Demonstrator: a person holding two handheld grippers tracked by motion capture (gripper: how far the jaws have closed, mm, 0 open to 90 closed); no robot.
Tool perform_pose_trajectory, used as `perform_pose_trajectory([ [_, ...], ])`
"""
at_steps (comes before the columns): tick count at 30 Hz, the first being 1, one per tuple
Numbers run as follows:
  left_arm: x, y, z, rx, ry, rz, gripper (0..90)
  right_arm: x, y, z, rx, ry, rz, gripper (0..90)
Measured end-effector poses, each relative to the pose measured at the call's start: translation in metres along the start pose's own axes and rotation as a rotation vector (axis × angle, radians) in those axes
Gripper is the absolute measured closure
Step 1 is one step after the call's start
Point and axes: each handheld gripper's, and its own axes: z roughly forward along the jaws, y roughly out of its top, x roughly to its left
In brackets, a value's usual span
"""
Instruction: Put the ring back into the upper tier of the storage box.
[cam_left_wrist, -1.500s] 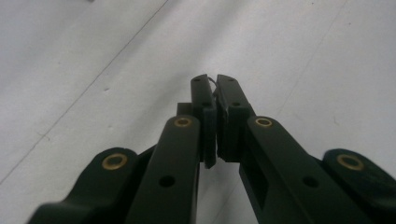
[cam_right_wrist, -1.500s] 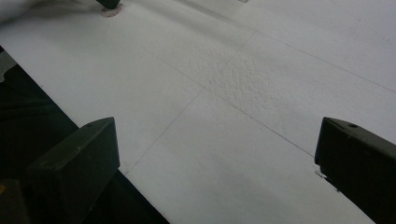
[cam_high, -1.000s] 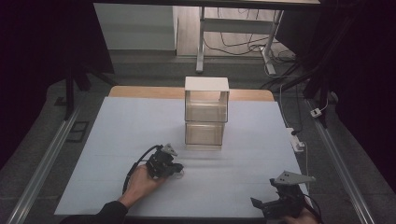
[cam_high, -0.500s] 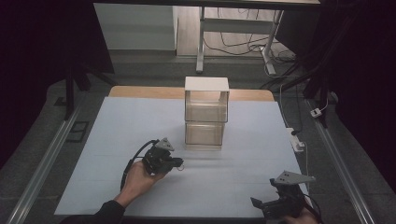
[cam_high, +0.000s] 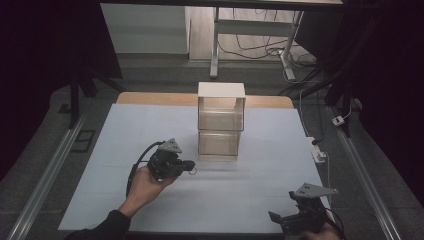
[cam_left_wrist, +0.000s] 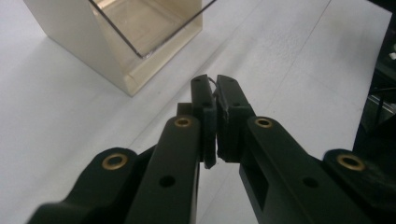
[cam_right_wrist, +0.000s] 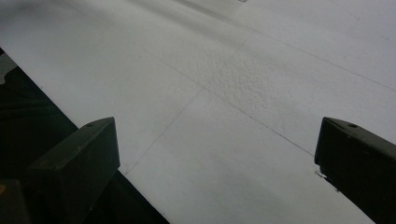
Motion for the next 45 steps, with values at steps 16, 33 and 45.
perform_pose_trajectory([
  [16,-0.002,0.036,-0.028,-0.049,0.025,0.037,87.2,0.0,0.0,0.0,-0.004,0.001,0.003,0.0],
  [33,-0.002,0.076,-0.051,-0.104,0.051,0.071,87.2,0.0,0.0,0.0,-0.005,0.002,0.006,0.0],
  [45,0.001,0.106,-0.054,-0.114,0.067,0.095,87.1,0.0,0.0,0.0,-0.006,0.004,0.008,0.0],
])
